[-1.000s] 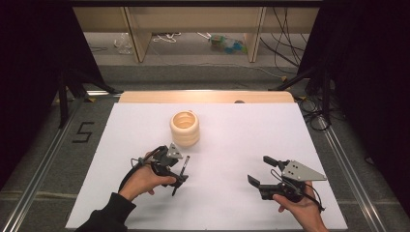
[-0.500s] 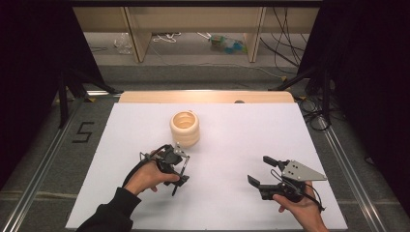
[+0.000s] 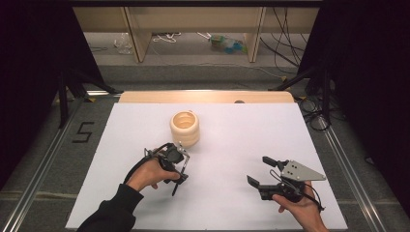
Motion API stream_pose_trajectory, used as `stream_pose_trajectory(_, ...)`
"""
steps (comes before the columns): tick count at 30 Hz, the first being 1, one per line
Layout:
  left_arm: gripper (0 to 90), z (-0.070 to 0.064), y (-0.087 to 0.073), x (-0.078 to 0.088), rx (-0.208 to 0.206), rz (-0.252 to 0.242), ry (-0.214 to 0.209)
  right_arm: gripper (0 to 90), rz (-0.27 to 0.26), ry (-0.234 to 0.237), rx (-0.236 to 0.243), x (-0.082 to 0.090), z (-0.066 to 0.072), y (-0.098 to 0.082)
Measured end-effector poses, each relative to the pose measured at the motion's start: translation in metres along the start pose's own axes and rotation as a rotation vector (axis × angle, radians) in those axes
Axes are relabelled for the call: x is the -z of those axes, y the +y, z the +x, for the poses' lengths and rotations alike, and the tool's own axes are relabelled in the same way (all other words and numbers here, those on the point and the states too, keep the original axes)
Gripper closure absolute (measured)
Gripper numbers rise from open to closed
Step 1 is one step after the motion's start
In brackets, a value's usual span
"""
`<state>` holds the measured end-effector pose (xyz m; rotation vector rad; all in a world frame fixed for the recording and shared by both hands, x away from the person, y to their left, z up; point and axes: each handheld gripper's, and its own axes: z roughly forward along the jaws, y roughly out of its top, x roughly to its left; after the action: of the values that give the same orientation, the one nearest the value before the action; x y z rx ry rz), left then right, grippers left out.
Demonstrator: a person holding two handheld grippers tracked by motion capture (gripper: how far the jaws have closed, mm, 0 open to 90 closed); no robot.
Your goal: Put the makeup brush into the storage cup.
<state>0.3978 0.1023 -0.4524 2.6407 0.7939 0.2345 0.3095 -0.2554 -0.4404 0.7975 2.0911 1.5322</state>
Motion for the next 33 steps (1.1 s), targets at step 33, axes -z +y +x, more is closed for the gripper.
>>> stream_pose_trajectory(33, 60.1, 0.005, 0.011, -0.012, 0.024, 0.087, -0.045, 16.7, 0.008, 0.007, 0.000, -0.001, 0.000, 0.000)
